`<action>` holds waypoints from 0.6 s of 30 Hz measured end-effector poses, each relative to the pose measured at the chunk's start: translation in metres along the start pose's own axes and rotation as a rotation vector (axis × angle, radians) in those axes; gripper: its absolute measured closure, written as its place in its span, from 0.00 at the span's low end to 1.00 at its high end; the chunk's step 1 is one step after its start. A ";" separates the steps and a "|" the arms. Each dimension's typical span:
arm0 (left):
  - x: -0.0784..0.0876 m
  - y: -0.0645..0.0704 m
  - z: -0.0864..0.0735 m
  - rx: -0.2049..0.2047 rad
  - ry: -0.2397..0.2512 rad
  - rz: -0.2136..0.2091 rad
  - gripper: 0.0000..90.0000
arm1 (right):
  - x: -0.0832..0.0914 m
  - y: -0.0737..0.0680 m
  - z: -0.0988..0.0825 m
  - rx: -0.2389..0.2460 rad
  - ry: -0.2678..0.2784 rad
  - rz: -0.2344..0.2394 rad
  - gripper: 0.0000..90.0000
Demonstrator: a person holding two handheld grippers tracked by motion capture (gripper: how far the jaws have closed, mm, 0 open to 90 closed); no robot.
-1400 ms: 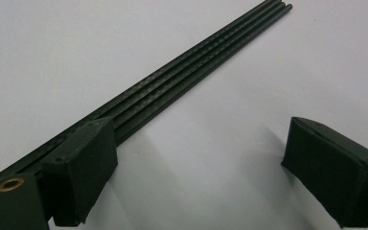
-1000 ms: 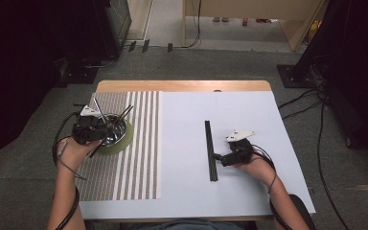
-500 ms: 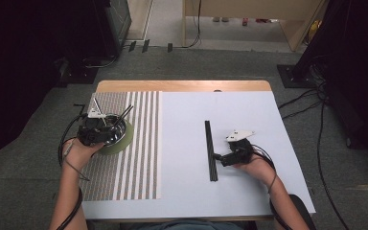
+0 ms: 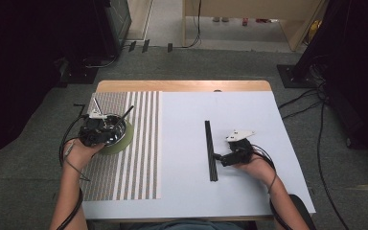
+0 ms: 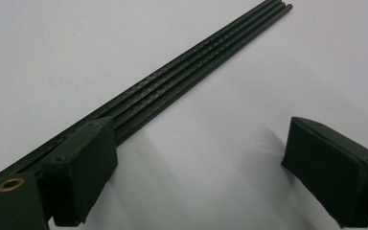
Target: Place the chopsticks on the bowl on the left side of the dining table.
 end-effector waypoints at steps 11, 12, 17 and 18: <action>0.006 -0.003 -0.004 -0.019 -0.019 -0.021 0.90 | 0.000 0.000 0.000 -0.001 0.000 0.000 0.12; 0.006 -0.003 -0.005 -0.021 -0.019 -0.022 0.90 | 0.000 0.000 0.000 0.000 0.000 0.000 0.12; 0.006 -0.002 -0.006 -0.028 -0.021 -0.042 0.90 | 0.000 0.000 0.000 -0.001 0.000 -0.001 0.12; 0.006 -0.001 -0.006 -0.033 -0.023 -0.048 0.90 | 0.000 0.000 0.000 0.000 0.001 -0.001 0.12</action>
Point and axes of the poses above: each handheld gripper's, and its own axes: x roughly backward along the jaws, z roughly out of its top, y roughly to its right, the point moved 1 cm from there along -x, roughly forward along the jaws, and after that the axes turned 10 degrees about -z, right-handed, at the moved point
